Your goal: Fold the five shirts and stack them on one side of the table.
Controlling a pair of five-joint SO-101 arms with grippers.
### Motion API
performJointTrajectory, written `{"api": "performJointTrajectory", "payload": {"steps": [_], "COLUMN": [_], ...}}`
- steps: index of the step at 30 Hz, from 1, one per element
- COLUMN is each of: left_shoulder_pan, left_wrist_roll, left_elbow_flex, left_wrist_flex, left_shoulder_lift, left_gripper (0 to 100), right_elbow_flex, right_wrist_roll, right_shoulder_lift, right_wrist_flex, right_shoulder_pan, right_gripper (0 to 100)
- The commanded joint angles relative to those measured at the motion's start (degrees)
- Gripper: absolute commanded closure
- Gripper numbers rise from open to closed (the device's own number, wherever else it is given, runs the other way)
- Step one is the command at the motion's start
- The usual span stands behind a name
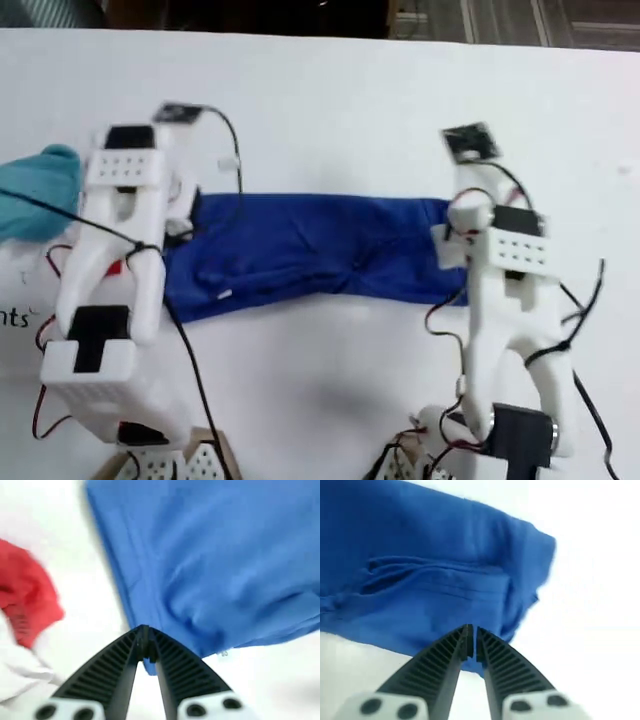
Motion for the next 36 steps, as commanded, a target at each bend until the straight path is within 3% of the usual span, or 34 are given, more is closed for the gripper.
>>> {"api": "performJointTrajectory", "payload": {"steps": [1,3,8,22,25,29,36], "left_shoulder_pan": [-3.8,-4.3,-3.8,-4.6,-6.4,-6.8,-6.0], "left_wrist_roll": [5.5,6.4,6.5,6.2,2.2,-3.0,-3.3], "left_elbow_flex": [-1.9,-0.6,3.4,13.1,13.6,10.9,-1.8], "left_wrist_flex": [-0.8,-3.4,-8.2,-17.5,-18.8,-16.9,-7.6], "left_shoulder_lift": [-0.4,-0.3,-0.3,-0.2,0.5,7.4,24.4], "left_gripper": [97,94,74,75,75,75,76], "right_elbow_flex": [1.1,2.1,5.7,10.5,10.5,10.5,10.5], "right_wrist_roll": [-0.5,-0.5,-0.5,-3.3,-3.3,-3.3,-3.3], "right_shoulder_lift": [-2.2,-2.1,-2.1,-1.7,-1.7,-1.7,-1.7], "right_wrist_flex": [0.0,-1.4,-7.7,-12.5,-12.5,-12.5,-12.4], "right_shoulder_pan": [6.3,6.8,4.5,-1.3,-1.3,-1.3,-1.3], "right_gripper": [97.8,97.8,97.8,97.8,97.8,97.8,97.8]}}
